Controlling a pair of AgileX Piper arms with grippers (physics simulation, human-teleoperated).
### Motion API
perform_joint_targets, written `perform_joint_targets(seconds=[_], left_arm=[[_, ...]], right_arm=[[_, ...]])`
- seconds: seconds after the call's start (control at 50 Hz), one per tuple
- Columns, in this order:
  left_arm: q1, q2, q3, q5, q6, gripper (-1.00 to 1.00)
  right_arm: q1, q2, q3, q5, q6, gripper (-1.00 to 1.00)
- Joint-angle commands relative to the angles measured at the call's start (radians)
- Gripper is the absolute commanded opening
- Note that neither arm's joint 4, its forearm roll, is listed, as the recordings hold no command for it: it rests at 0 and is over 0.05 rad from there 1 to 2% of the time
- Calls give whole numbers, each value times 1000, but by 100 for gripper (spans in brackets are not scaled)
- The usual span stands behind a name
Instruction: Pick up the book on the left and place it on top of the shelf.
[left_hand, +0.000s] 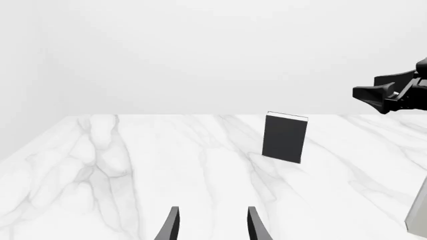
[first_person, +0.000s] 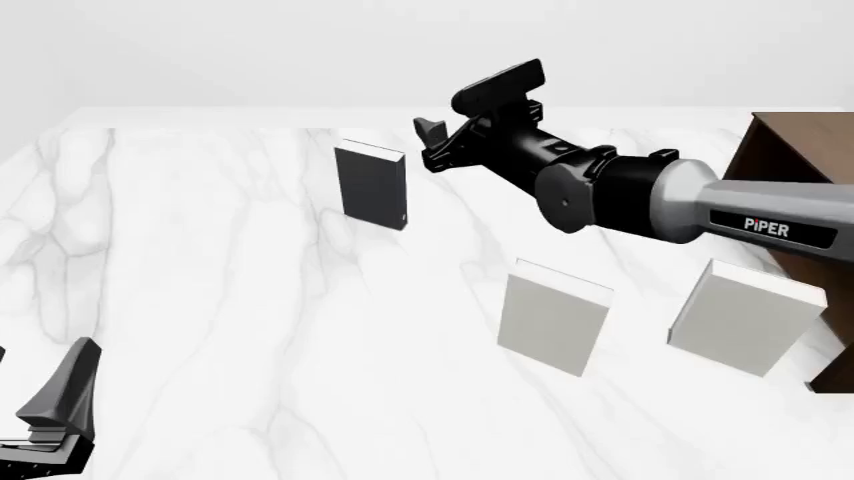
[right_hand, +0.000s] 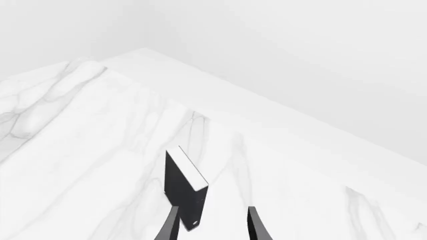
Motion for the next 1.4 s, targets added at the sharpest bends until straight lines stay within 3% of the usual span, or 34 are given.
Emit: perform_joint_targets(seconds=[0.02,0.52,1.4], left_arm=[[0,0,0,0,0,100],[0,0,0,0,0,100],[0,0,0,0,0,100]], right_arm=[[1,54,-42,-11,8,100],[16,189,-159,-4,29,100],[26,347,-245,-47,67,100]])
